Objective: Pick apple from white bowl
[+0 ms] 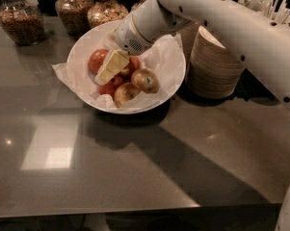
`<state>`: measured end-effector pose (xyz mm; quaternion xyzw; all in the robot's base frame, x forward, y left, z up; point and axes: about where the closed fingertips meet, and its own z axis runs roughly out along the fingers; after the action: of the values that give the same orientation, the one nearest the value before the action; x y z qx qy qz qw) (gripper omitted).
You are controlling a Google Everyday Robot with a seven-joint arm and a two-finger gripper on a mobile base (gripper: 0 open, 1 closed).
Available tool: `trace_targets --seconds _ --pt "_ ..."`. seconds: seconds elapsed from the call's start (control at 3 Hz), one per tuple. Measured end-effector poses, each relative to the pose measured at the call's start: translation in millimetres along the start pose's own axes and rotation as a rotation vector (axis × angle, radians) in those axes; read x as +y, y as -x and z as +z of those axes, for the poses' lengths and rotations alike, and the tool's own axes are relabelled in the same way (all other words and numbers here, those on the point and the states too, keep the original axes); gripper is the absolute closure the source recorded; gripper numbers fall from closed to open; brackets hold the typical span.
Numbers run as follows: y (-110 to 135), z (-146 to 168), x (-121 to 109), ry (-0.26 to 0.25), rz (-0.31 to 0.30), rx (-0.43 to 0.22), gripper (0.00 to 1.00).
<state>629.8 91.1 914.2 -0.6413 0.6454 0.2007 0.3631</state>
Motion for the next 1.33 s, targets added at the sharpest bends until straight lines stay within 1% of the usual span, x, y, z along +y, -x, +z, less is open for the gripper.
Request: trace_targets --seconds 0.33,0.67,1.0,1.33 --pt "-1.0 10.3 1.4 0.005 0.005 0.021 0.13" --pt "0.2 19.3 2.7 0.011 0.006 0.033 0.14" --pt "-2.6 25.9 3.4 0.015 0.019 0.043 0.16" --pt "-5.6 28.4 3.3 0.016 0.032 0.046 0.35"
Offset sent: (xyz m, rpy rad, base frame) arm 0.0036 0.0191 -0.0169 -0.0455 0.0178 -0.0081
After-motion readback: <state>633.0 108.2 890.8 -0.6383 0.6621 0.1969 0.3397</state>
